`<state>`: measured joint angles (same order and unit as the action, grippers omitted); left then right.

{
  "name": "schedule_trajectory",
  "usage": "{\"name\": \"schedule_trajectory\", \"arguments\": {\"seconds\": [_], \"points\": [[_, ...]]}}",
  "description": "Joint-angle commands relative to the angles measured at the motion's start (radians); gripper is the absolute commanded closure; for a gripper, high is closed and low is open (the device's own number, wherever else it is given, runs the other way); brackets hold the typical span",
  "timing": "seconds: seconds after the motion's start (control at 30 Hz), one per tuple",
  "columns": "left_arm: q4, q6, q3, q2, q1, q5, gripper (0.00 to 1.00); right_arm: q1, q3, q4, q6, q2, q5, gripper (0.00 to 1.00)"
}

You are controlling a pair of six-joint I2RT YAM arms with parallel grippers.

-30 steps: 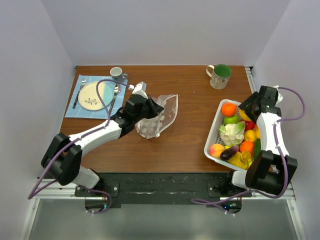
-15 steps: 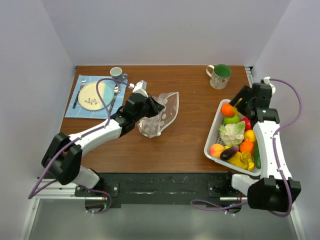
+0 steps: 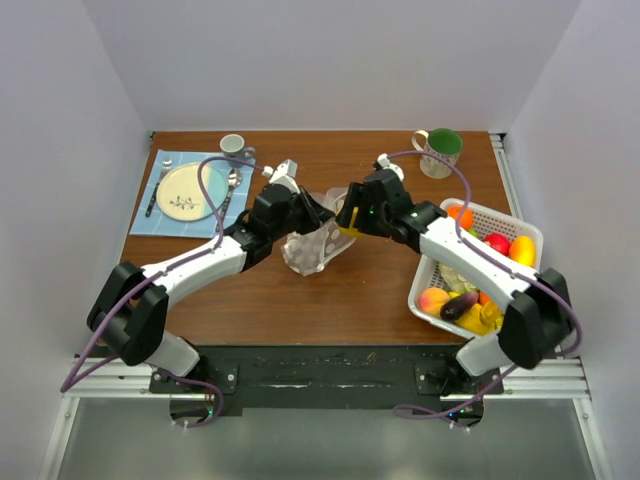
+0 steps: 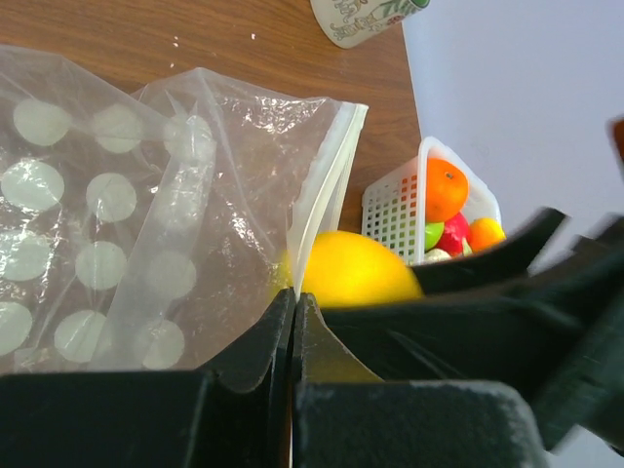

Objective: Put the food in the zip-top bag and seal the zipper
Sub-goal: Place the fake fruit in the zipper food storage bag.

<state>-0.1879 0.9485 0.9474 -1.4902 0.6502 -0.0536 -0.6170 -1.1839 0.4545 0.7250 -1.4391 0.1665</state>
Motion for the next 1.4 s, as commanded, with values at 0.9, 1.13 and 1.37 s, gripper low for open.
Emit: {"name": "schedule_trajectory", "arguments": {"seconds": [0.9, 1.13, 1.37], "points": [[-0.202, 0.147, -0.021, 0.05, 0.028, -0.111, 1.0, -0.007, -0.152, -0.007, 0.051, -0.063, 0.086, 0.04], [-0.205, 0.145, -0.025, 0.019, 0.028, -0.049, 1.0, -0.007, -0.186, 0.188, -0.056, 0.077, 0.281, 0.05], [-0.231, 0.159, -0.021, -0.022, 0.028, -0.049, 1.0, 0.212, -0.1, 0.237, -0.133, 0.201, 0.245, 0.01]]}}
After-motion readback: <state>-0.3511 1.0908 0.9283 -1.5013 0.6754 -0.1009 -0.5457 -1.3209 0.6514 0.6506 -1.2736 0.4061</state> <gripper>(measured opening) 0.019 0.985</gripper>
